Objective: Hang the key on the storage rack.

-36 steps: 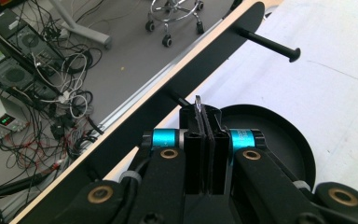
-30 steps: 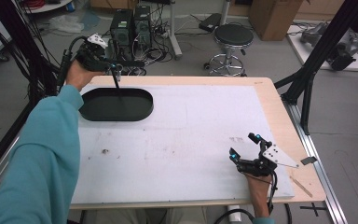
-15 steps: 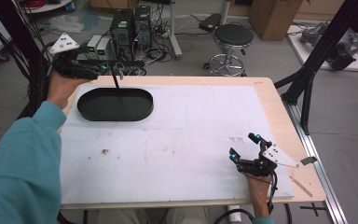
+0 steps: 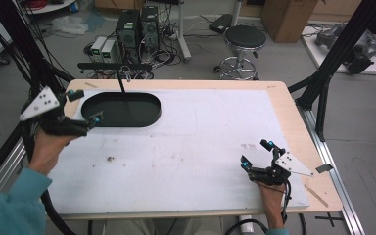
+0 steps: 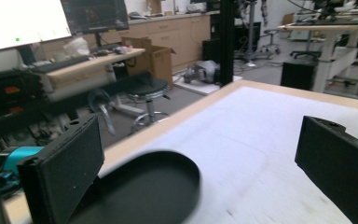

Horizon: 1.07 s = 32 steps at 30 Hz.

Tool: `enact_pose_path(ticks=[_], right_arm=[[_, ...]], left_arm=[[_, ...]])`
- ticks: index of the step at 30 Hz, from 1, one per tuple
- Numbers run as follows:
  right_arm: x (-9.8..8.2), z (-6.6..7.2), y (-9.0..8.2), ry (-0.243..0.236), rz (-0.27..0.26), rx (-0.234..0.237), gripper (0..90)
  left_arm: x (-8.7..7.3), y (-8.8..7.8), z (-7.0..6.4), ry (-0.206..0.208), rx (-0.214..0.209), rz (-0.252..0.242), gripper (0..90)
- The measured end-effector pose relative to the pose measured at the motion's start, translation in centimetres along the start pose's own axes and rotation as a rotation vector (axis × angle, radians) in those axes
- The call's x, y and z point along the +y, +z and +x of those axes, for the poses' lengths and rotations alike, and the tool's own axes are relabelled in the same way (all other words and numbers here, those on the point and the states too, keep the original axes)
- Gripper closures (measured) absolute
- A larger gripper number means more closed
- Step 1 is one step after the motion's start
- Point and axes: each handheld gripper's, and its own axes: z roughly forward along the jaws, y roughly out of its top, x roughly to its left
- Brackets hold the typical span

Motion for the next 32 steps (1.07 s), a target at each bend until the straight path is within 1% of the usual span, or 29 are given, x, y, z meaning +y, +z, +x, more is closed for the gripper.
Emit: enact_pose_path(ticks=[1,2,4,5,6,11,14,16,17,18,19,21,22,24,25,26,27,30,32], right_arm=[[0.0,0.1,0.0,-0.001,0.001,0.001,3.0],[0.0,0.1,0.0,-0.004,0.001,0.001,3.0],[0.0,0.1,0.0,-0.003,0.002,0.0,3.0],[0.0,0.1,0.0,-0.002,0.001,0.0,3.0],[0.0,0.1,0.0,-0.003,0.002,0.0,3.0],[0.0,0.1,0.0,-0.007,-0.003,0.0,3.0],[0.0,0.1,0.0,-0.005,0.002,-0.001,3.0],[0.0,0.1,0.0,-0.011,-0.001,-0.004,3.0],[0.0,0.1,0.0,-0.011,-0.002,-0.005,3.0],[0.0,0.1,0.0,-0.009,-0.003,-0.004,3.0],[0.0,0.1,0.0,-0.009,-0.001,-0.004,3.0],[0.0,0.1,0.0,-0.01,0.001,-0.002,3.0],[0.0,0.1,0.0,-0.009,0.001,-0.001,3.0],[0.0,0.1,0.0,-0.013,-0.002,-0.004,3.0],[0.0,0.1,0.0,-0.013,-0.002,-0.005,3.0],[0.0,0.1,0.0,-0.008,0.002,-0.003,3.0],[0.0,0.1,0.0,-0.009,0.001,-0.002,3.0],[0.0,0.1,0.0,-0.011,-0.002,-0.004,3.0],[0.0,0.1,0.0,-0.009,0.002,-0.003,3.0]], left_arm=[[-0.4,-0.2,-0.2,-0.006,-0.003,-0.003,1.7],[-1.4,-0.7,-0.8,-0.015,-0.009,-0.009,1.7],[-2.8,-1.4,-1.5,-0.021,-0.004,-0.01,1.7],[-3.1,-1.6,-1.7,-0.017,-0.009,-0.01,1.7],[-4.0,-1.9,-2.2,-0.016,-0.011,-0.027,1.7],[-7.0,-2.4,-3.3,-0.032,-0.03,-0.037,1.7],[-9.2,-2.7,-3.9,-0.064,-0.028,-0.065,1.7],[-10.2,-2.9,-4.2,-0.068,-0.017,-0.078,1.7],[-10.9,-3.1,-4.3,-0.078,-0.012,-0.082,1.7],[-11.2,-3.2,-4.4,-0.087,-0.006,-0.088,1.7],[-11.8,-3.3,-4.5,-0.093,-0.003,-0.104,1.7],[-12.3,-3.5,-4.7,-0.083,0.006,-0.099,1.7],[-12.5,-3.5,-4.7,-0.085,0.003,-0.101,1.7],[-13.2,-3.5,-4.7,-0.087,0.02,-0.094,1.7],[-13.2,-3.6,-4.7,-0.087,0.023,-0.105,1.7],[-13.2,-3.6,-4.7,-0.097,0.025,-0.107,1.7],[-13.2,-3.6,-4.7,-0.096,0.031,-0.102,1.7],[-13.2,-3.6,-4.9,-0.081,0.036,-0.109,1.7],[-13.3,-3.7,-4.9,-0.081,0.04,-0.113,1.7]])
